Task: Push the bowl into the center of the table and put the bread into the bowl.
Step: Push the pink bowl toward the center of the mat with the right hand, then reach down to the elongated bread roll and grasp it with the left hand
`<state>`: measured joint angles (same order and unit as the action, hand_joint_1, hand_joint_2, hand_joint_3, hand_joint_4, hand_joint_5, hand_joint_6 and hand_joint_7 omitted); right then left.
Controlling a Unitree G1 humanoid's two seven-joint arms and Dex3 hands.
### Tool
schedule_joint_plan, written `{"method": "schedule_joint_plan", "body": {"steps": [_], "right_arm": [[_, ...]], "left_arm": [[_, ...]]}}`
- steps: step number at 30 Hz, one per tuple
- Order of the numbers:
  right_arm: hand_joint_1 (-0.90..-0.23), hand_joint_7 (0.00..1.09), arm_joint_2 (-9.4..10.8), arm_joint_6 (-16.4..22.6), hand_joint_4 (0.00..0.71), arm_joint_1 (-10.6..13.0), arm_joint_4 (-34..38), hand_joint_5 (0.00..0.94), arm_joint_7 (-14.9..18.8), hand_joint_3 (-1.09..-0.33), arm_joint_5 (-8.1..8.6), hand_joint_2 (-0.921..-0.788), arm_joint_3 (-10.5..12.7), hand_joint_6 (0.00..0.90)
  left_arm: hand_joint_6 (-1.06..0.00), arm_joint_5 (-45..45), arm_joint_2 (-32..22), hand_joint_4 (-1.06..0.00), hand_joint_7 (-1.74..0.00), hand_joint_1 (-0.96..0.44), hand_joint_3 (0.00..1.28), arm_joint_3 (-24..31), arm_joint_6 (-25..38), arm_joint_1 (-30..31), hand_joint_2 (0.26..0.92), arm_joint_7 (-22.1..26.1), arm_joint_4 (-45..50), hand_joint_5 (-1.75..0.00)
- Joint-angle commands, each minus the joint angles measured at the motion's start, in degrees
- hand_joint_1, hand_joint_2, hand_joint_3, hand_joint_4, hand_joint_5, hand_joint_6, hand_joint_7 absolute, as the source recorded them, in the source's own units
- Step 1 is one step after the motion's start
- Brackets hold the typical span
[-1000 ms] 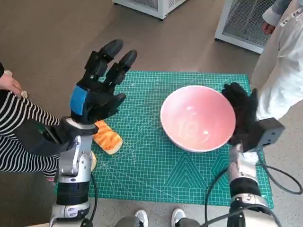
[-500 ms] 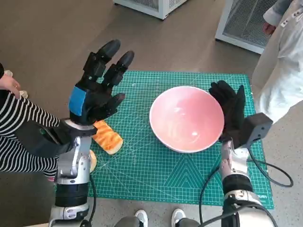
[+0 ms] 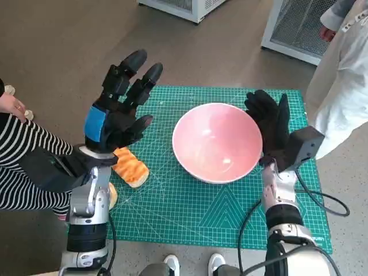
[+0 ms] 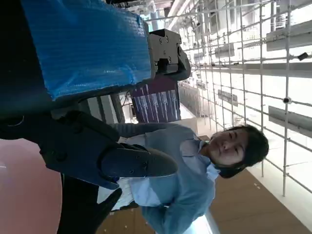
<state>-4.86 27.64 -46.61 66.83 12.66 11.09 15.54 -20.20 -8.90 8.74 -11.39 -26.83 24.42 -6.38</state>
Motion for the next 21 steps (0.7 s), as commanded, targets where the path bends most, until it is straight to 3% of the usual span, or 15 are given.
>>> {"method": "schedule_joint_plan", "body": {"steps": [1, 5, 13, 21], "right_arm": [[-0.64, 0.33, -0.5, -1.3, 0.05, 0.6, 0.6, 0.002, 1.0, -0.802, 0.08, -0.921, 0.1, 0.025], [-0.661, 0.33, -1.9, -1.4, 0.051, 0.4, -0.7, 0.002, 1.7, -0.798, 0.34, -0.921, 0.4, 0.024], [-0.637, 0.34, -4.6, -0.7, 0.046, 1.1, -5.8, 0.002, 3.6, -0.794, 2.16, -0.921, 2.0, 0.028], [-0.641, 0.36, -5.2, 3.3, 0.064, 4.8, -17.1, 0.009, 2.4, -0.75, 2.06, -0.921, 1.9, 0.051]], "left_arm": [[-0.03, 0.2, -0.7, -0.26, -0.5, -0.46, 0.28, 0.2, -0.6, 0.4, 0.921, 0.5, -0.3, -0.04], [-0.04, -0.1, -0.7, -0.26, -0.5, -0.46, 0.28, 0.5, -0.5, 0.3, 0.921, 0.6, -0.5, -0.04], [-0.04, -0.6, -0.8, -0.26, -0.5, -0.47, 0.28, 0.8, -0.1, 0.1, 0.921, 0.7, 0.1, -0.03], [-0.05, -1.8, -1.8, -0.26, -0.49, -0.49, 0.27, 1.7, 0.3, -0.8, 0.921, 1.4, 0.3, -0.03]]}}
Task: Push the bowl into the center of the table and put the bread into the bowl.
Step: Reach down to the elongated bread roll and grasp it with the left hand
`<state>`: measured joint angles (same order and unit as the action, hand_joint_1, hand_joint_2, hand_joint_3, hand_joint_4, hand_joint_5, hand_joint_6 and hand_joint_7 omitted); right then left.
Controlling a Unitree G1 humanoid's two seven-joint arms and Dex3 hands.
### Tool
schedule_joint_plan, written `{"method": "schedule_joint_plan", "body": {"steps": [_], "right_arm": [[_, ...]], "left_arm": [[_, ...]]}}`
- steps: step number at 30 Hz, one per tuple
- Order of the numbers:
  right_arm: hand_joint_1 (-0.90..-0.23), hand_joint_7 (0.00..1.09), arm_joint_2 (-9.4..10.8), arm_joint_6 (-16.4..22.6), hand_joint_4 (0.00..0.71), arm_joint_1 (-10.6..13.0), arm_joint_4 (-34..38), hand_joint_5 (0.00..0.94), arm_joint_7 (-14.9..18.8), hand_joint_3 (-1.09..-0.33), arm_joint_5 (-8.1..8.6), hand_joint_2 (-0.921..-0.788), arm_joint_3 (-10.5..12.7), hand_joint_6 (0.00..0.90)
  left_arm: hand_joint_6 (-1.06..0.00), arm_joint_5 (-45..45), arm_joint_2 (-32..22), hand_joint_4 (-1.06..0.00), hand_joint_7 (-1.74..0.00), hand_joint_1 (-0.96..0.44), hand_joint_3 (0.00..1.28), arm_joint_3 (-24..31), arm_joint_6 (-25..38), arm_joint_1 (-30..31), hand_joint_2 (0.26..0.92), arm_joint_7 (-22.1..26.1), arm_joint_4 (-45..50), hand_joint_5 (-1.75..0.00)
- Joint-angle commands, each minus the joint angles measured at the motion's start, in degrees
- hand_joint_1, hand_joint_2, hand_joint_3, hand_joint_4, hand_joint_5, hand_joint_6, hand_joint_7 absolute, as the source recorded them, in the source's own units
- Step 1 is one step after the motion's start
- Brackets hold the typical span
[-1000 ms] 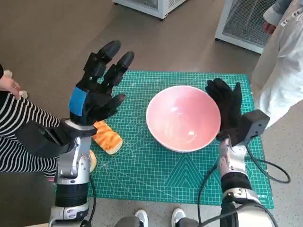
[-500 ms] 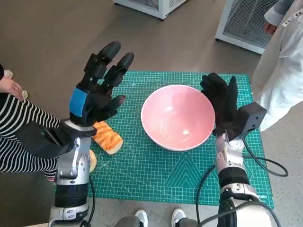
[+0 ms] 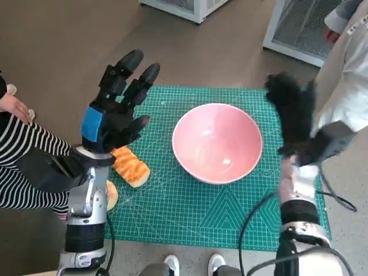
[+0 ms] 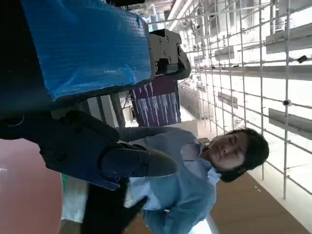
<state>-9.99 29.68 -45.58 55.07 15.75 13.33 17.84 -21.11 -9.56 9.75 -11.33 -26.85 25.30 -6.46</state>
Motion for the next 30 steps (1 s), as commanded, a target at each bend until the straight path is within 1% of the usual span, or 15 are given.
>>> {"method": "schedule_joint_plan", "body": {"steps": [1, 4, 5, 8, 13, 16, 17, 21, 23, 26, 27, 30], "right_arm": [[-0.642, 0.36, -0.1, 1.9, 0.065, 4.7, -7.6, 0.009, -0.9, -0.746, -0.64, -0.921, -0.8, 0.051], [-0.645, 0.36, -0.4, 2.6, 0.067, 6.8, -13.0, 0.009, -1.0, -0.726, -1.67, -0.921, -2.0, 0.052], [-0.646, 0.36, -0.7, 2.8, 0.067, 7.9, -15.6, 0.008, -0.5, -0.72, -1.96, -0.921, -2.5, 0.052], [-0.66, 0.37, -1.5, 2.4, 0.069, 10.3, -21.5, 0.008, 0.4, -0.708, -2.33, -0.921, -3.8, 0.054], [-0.682, 0.37, -1.8, 0.6, 0.076, 14.4, -32.1, 0.009, 2.2, -0.701, -1.68, -0.921, -6.0, 0.059], [-0.696, 0.38, -1.8, -0.6, 0.085, 16.2, -37.5, 0.013, 2.7, -0.699, -1.53, -0.921, -7.2, 0.065], [-0.7, 0.38, -1.8, -0.8, 0.088, 16.8, -39.3, 0.014, 2.6, -0.698, -1.76, -0.921, -7.6, 0.068], [-0.707, 0.39, -2.1, -2.0, 0.106, 18.2, -44.2, 0.021, 2.0, -0.697, -3.09, -0.921, -8.7, 0.075], [-0.71, 0.4, -2.3, -2.5, 0.118, 18.6, -45.8, 0.025, 1.7, -0.696, -3.73, -0.921, -9.0, 0.077], [-0.715, 0.4, -2.4, -3.2, 0.126, 19.0, -47.0, 0.027, 1.4, -0.695, -4.21, -0.921, -9.3, 0.077], [-0.715, 0.4, -2.5, -3.3, 0.127, 19.2, -47.4, 0.027, 1.4, -0.695, -4.25, -0.921, -9.4, 0.077], [-0.72, 0.4, -2.4, -3.6, 0.133, 19.4, -48.0, 0.027, 1.2, -0.695, -4.45, -0.921, -9.4, 0.077]], "left_arm": [[-0.05, -0.9, -1.6, -0.26, -0.49, -0.49, 0.27, 1.0, 0.3, -1.0, 0.921, 0.7, 0.4, -0.03], [-0.05, -0.8, -2.9, -0.26, -0.49, -0.5, 0.26, 1.5, 0.4, -1.8, 0.921, 1.2, 0.1, -0.03], [-0.06, -0.5, -3.8, -0.26, -0.49, -0.5, 0.26, 1.7, 0.2, -2.3, 0.921, 1.6, -0.1, -0.03], [-0.06, 1.0, -6.4, -0.26, -0.49, -0.52, 0.26, 2.2, -1.4, -3.5, 0.921, 2.8, -1.7, -0.02], [-0.08, 8.4, -12.9, -0.27, -0.5, -0.54, 0.23, 1.9, -10.3, -6.7, 0.921, 4.5, -8.3, -0.02], [-0.09, 13.0, -16.7, -0.28, -0.5, -0.54, 0.17, 1.1, -15.6, -8.7, 0.921, 4.8, -12.3, -0.02], [-0.09, 15.0, -18.3, -0.29, -0.5, -0.54, 0.15, 0.6, -17.7, -9.6, 0.921, 4.9, -14.0, -0.02], [-0.11, 21.3, -23.2, -0.3, -0.49, -0.56, 0.07, -1.5, -23.7, -12.8, 0.902, 4.8, -20.4, -0.02], [-0.13, 24.4, -25.7, -0.31, -0.48, -0.58, 0.04, -3.0, -25.9, -14.3, 0.868, 4.9, -23.3, -0.02], [-0.19, 27.2, -28.7, -0.31, -0.41, -0.59, 0.01, -5.0, -27.6, -16.3, 0.828, 6.2, -26.5, -0.01], [-0.2, 28.0, -29.8, -0.31, -0.4, -0.6, 0.01, -6.0, -27.8, -17.1, 0.822, 7.3, -27.5, -0.01], [-0.27, 30.2, -32.1, -0.3, -0.32, -0.57, 0.0, -8.3, -28.9, -19.0, 0.794, 9.2, -30.0, 0.0]]}}
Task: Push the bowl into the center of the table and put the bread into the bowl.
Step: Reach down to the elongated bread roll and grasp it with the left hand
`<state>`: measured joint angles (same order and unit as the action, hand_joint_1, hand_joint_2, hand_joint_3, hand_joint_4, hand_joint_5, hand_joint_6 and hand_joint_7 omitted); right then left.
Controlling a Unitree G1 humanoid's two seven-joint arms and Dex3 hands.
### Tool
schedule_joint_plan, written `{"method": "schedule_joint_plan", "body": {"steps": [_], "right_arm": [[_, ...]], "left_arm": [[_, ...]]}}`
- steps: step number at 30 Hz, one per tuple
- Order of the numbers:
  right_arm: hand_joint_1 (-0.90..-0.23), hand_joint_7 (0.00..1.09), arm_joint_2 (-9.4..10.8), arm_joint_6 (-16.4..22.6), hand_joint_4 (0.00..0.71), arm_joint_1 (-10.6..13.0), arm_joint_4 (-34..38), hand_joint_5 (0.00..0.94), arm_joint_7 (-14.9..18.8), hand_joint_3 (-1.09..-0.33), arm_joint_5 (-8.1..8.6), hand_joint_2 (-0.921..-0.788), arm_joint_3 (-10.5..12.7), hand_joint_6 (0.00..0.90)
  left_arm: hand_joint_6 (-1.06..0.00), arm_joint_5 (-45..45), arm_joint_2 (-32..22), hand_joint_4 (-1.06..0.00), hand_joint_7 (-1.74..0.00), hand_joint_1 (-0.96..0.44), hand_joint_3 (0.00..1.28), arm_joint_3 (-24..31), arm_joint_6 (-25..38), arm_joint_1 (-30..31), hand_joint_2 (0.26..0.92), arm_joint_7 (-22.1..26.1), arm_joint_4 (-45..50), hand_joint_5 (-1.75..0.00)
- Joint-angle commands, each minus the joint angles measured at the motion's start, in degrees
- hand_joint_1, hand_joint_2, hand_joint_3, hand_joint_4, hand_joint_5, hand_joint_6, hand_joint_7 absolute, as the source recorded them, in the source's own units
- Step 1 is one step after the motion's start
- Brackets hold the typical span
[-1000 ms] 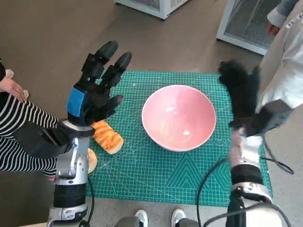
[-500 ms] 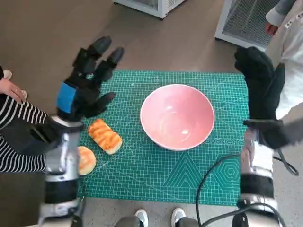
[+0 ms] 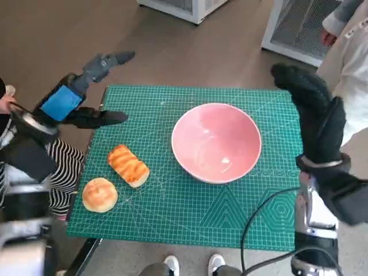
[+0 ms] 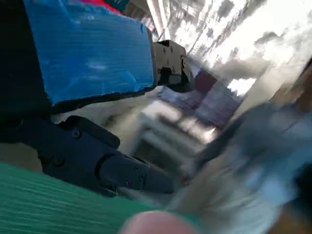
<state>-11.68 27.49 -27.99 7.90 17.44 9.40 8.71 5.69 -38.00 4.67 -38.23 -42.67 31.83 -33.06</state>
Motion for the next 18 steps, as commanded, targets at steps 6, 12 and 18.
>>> {"method": "schedule_joint_plan", "body": {"steps": [6, 12, 18], "right_arm": [[-0.722, 0.41, -0.3, -2.4, 0.14, 2.0, -1.3, 0.026, -1.4, -0.694, -0.71, -0.921, -0.2, 0.075], [-0.716, 0.42, 0.3, -2.7, 0.143, 1.9, -0.7, 0.023, -2.0, -0.694, -0.72, -0.921, -0.5, 0.078], [-0.712, 0.43, 0.8, -2.6, 0.145, 1.9, -0.2, 0.02, -2.0, -0.693, -0.39, -0.921, -0.7, 0.079]], "left_arm": [[-0.35, 7.8, -6.9, -0.29, -0.18, -0.52, 0.0, -7.7, -0.8, -4.8, 0.751, 5.8, -3.7, 0.0], [-0.4, 10.6, -7.9, -0.29, -0.1, -0.46, 0.0, -10.9, 1.1, -3.5, 0.724, 7.5, -1.1, 0.0], [-0.43, 11.4, -7.1, -0.3, -0.07, -0.43, 0.0, -14.2, -1.6, -2.5, 0.71, 8.8, -2.7, 0.0]]}}
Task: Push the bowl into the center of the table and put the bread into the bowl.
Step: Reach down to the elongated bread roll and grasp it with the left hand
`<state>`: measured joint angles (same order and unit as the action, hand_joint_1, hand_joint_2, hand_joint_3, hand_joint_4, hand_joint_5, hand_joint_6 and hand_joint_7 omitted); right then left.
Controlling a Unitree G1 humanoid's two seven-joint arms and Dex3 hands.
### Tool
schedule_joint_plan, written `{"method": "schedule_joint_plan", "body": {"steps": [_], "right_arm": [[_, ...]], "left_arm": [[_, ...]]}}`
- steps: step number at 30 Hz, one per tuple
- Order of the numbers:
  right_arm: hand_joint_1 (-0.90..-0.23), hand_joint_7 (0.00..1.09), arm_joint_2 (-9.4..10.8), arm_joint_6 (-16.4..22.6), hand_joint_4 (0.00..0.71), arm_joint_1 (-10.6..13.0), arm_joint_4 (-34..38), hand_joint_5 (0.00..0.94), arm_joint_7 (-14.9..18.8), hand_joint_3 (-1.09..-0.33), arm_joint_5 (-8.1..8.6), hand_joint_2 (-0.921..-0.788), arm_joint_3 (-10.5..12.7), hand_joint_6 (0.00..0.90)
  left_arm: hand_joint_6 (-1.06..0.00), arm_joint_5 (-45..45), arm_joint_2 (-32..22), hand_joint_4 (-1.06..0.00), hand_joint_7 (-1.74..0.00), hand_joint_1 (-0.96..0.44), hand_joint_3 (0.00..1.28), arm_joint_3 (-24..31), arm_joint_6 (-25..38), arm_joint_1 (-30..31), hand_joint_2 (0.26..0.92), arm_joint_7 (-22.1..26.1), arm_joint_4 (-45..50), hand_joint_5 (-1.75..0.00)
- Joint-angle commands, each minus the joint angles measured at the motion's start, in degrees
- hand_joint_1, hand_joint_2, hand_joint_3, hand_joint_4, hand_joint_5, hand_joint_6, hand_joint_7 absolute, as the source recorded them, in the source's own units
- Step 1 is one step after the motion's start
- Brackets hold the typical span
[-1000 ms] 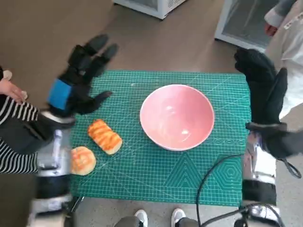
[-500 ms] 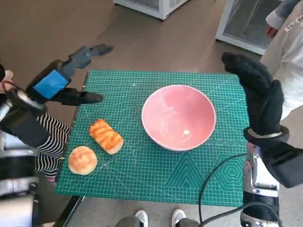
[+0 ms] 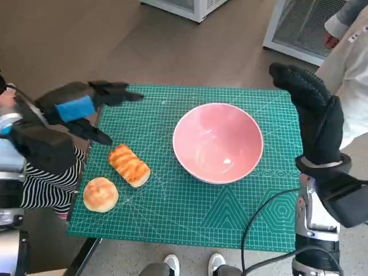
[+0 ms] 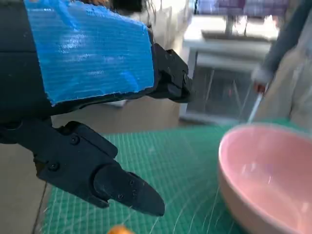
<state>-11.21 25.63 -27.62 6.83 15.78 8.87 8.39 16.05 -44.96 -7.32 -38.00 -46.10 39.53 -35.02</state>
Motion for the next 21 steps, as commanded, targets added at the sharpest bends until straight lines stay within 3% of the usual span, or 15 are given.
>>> {"method": "schedule_joint_plan", "body": {"steps": [1, 21], "right_arm": [[-0.712, 0.43, 0.4, -0.8, 0.146, 1.5, 0.9, 0.02, -0.4, -0.693, 0.14, -0.921, -0.4, 0.079], [-0.707, 0.44, 0.6, -1.6, 0.16, 2.4, 0.2, 0.018, -0.2, -0.69, 1.09, -0.921, -0.5, 0.076]], "left_arm": [[-0.43, 1.0, 0.0, -0.3, -0.07, -0.43, 0.0, -2.5, -2.2, 0.9, 0.708, 1.2, -1.2, 0.0], [-0.48, 5.9, 1.3, -0.3, -0.02, -0.25, 0.0, -8.8, 0.1, 1.4, 0.7, 1.1, -4.4, 0.0]]}}
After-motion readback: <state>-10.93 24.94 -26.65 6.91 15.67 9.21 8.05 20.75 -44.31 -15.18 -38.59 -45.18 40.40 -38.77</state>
